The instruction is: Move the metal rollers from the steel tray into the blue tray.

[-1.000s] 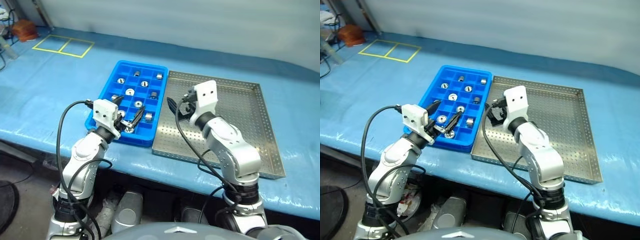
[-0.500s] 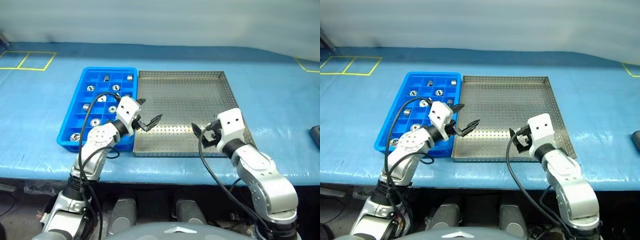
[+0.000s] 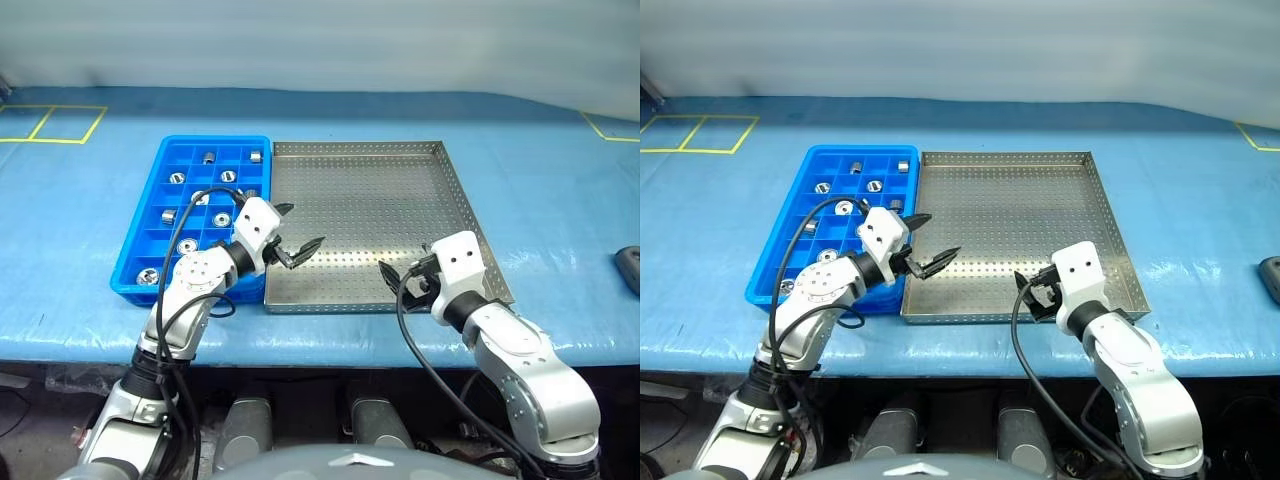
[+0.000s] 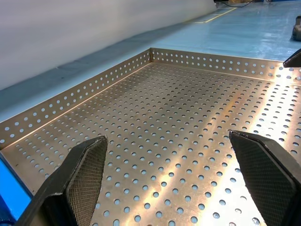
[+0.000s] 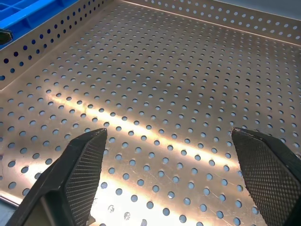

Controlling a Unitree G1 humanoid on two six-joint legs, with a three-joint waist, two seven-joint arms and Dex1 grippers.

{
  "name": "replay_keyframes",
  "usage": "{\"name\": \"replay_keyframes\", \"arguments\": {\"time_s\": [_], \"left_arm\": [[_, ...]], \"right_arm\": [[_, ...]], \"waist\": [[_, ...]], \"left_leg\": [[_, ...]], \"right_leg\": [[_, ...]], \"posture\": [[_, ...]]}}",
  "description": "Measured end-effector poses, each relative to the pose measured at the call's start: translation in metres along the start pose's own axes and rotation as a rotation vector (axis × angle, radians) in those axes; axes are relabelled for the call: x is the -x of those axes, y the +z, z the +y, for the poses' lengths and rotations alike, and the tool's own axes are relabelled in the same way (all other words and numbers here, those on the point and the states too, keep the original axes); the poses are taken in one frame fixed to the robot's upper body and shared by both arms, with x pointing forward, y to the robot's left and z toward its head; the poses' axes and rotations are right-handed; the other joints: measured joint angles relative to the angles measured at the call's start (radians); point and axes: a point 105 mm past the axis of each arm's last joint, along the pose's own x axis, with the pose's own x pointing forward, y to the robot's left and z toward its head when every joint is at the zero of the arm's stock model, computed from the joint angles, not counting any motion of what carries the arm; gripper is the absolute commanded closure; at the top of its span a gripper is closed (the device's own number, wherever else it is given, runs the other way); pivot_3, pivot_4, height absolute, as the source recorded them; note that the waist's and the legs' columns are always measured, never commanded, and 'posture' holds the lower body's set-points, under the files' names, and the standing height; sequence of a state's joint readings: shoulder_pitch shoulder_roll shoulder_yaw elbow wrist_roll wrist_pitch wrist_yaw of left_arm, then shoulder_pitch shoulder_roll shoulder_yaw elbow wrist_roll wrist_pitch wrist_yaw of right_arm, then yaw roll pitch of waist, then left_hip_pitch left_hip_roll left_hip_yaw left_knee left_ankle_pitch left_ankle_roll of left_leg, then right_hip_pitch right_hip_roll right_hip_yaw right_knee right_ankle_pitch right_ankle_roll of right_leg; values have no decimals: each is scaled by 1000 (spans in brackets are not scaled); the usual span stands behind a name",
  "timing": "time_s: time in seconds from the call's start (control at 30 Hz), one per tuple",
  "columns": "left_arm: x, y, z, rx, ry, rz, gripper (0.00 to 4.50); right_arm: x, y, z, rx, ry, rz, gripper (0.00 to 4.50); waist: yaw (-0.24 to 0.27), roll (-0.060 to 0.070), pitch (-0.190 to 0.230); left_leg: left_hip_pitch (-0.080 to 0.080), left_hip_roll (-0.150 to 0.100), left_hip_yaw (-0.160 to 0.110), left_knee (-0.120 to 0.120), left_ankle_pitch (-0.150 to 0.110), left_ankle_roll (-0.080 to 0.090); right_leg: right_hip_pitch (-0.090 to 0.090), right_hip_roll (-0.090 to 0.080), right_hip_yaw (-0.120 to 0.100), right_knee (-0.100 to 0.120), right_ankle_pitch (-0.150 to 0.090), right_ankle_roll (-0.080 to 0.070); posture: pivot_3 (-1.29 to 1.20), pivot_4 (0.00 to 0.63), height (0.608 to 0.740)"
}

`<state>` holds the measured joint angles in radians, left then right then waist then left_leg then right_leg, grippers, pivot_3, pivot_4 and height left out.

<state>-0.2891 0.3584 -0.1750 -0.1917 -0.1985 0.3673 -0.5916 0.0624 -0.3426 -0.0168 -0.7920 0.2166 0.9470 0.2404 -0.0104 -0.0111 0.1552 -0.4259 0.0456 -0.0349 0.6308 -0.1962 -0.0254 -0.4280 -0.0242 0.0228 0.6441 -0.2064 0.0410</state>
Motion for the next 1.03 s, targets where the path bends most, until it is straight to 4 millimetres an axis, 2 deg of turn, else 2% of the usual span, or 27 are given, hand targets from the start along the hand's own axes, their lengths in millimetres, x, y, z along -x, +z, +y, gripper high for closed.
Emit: {"name": "replay_keyframes", "arguments": {"time_s": [1.03], "left_arm": [[8, -9, 1, 7, 15, 32, 0]], "right_arm": [[-3, -3, 10, -8, 22, 9, 47]], "waist": [[5, 0, 0]], "left_leg": [[0, 0, 0, 1, 0, 0]], "right_leg": [[0, 0, 0, 0, 0, 0]], "posture": [[94, 150, 740]]}}
